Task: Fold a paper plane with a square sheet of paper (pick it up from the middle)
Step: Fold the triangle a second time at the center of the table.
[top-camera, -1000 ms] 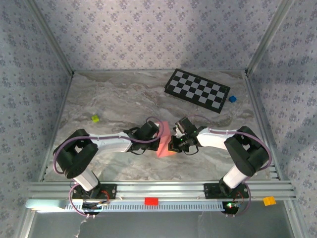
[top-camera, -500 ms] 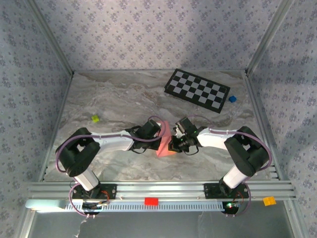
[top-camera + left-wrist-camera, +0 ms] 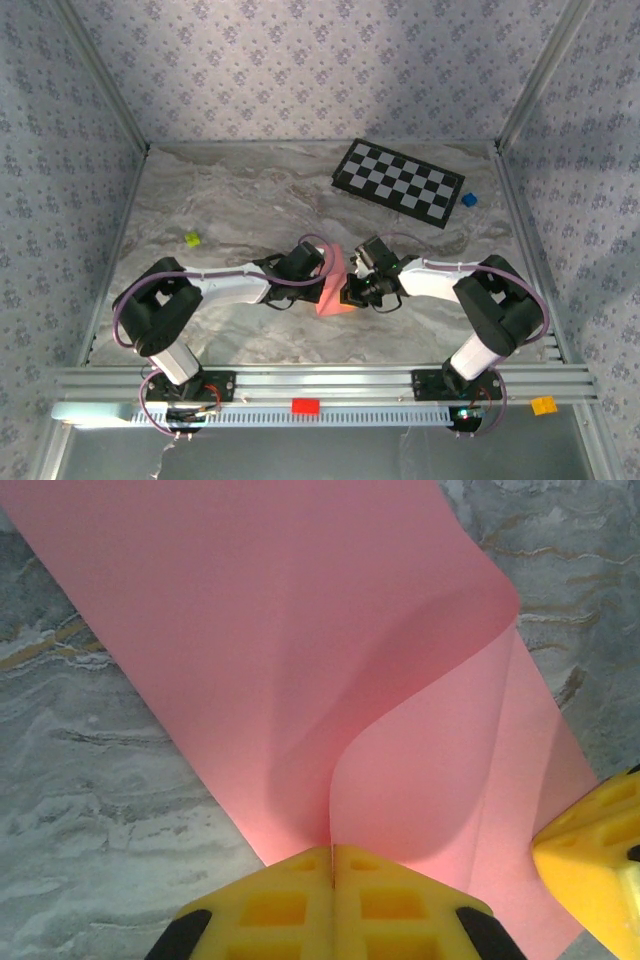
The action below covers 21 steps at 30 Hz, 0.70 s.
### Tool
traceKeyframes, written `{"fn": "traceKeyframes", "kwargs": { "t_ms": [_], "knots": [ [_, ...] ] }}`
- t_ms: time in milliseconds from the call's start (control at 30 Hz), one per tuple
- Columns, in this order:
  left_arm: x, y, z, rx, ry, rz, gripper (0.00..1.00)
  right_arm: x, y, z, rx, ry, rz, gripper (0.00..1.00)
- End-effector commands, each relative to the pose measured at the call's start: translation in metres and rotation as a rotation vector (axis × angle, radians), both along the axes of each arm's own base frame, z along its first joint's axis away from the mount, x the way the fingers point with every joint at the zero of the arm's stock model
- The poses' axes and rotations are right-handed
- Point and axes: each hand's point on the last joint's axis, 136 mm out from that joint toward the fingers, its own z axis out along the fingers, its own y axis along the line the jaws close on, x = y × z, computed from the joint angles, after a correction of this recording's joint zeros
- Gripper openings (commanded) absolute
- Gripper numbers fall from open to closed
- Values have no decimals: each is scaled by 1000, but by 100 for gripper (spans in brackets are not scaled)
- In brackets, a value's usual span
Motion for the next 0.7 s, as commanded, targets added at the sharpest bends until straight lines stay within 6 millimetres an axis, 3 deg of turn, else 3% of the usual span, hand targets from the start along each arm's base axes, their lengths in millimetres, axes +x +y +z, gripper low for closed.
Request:
{"fn": "traceKeyframes", "kwargs": {
  "t_ms": [0,667],
  "knots": [
    [6,2,1,29,-17,-2,0,-10,-17,-14,-74,36,-8,5],
    [9,-2,-3,25,-15,-22,2,-10,-18,-16,-77,42,-14,5]
  ]
}}
